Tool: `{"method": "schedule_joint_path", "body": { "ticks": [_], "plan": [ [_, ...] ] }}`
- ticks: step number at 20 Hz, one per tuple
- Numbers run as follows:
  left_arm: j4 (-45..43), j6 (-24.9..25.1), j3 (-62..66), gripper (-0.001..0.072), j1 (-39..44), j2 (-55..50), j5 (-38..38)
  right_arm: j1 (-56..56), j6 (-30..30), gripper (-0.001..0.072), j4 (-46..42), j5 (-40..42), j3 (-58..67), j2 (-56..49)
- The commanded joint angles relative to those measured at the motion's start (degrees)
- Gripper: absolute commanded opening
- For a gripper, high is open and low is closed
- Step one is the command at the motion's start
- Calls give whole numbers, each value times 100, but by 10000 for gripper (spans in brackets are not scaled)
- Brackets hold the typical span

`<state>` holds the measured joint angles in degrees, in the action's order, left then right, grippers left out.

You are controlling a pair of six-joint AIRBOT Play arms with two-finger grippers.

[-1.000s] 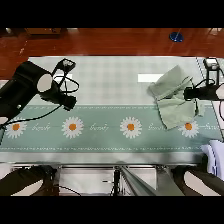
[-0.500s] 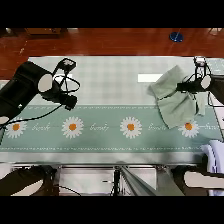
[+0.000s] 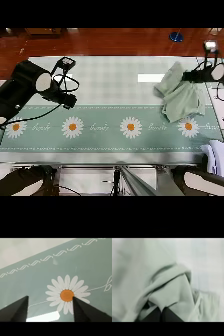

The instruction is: Fold the shirts.

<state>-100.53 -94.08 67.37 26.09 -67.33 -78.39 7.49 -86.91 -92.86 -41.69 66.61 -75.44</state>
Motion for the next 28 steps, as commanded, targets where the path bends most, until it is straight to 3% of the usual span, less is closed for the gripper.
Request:
{"method": "schedule_joint_path", "body": {
  "ticks": [1,4,7,14,15,16,17,18,20,24,28],
  "plan": [
    [-13,208,350,574,0,221,-435,-424,501,29,1303,-197,153,1064],
    [-94,367,839,575,0,680,-682,-1351,713,29,2092,-968,151,1263],
    [-173,407,981,579,-111,1268,-737,-2677,713,30,2105,-1622,146,988],
    [50,400,951,579,-404,1532,-850,-5608,562,35,2159,-1609,146,-20],
    [48,402,920,579,-404,1528,-846,-5853,503,132,2159,-1473,146,-133],
    [46,404,874,579,-404,1528,-841,-5989,461,302,2159,-1349,146,-199],
    [46,407,824,580,-404,1528,-841,-6030,461,438,2162,-1233,149,-208],
    [46,415,752,587,-404,1530,-841,-5991,461,494,2127,-1187,160,-157],
    [46,514,564,720,-409,1528,-844,-5698,389,502,1790,-1368,289,96],
    [273,717,-190,720,-442,1532,-850,-4111,2,502,111,-1847,619,1097],
    [1941,1119,-1235,720,-599,1552,-190,-1617,184,502,50,-2308,608,1467]
  ]
}}
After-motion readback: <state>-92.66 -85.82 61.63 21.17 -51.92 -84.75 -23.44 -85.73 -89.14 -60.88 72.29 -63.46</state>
